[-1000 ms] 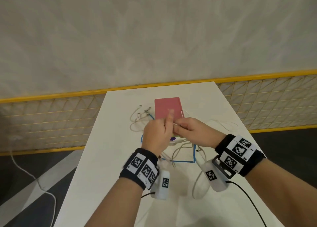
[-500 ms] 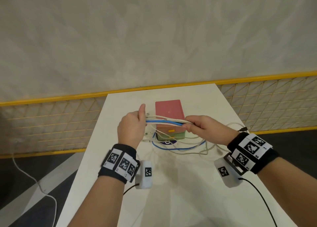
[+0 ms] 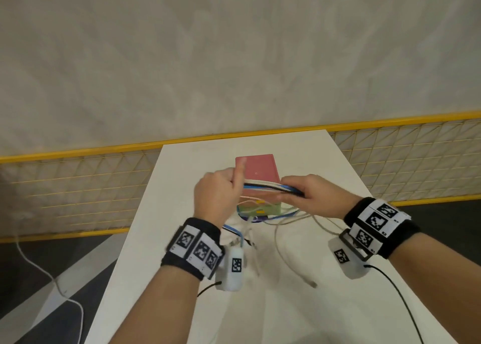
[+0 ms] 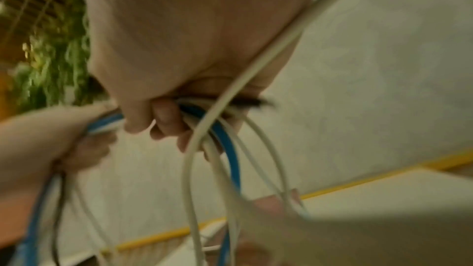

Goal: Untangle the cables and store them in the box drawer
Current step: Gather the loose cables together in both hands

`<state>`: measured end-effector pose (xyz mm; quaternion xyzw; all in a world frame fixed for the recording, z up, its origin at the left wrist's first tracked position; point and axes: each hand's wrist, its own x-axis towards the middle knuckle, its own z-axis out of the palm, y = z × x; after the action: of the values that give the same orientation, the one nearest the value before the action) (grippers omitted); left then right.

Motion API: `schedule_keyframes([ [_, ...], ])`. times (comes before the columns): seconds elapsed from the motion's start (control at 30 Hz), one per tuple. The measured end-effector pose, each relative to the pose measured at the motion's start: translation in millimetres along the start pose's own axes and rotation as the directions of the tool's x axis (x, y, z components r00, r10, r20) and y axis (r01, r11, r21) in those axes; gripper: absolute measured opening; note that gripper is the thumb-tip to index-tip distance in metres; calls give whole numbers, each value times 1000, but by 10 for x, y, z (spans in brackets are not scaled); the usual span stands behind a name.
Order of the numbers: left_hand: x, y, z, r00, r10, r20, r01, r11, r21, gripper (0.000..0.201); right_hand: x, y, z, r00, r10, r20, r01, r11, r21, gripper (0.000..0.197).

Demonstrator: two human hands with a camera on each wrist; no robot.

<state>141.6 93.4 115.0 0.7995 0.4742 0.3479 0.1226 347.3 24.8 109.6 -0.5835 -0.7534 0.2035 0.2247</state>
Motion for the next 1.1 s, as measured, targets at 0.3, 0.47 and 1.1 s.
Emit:
schedule_keyframes([
  [0.3,104,-19,-106,995,-91,-41,84,986,-141,65,-57,227,63,988,142,-64,-150,978,-145,112],
  [0.47,93,182,-46,1000,-7,-12,3,966,-258,60,266,-337,293,983,-45,-178,102,940,325,47],
  [1.1,-2,77,-20,929,266,256,-271,962,-18,56,283,-276,202,997,-33,-63,40,992,121,24],
])
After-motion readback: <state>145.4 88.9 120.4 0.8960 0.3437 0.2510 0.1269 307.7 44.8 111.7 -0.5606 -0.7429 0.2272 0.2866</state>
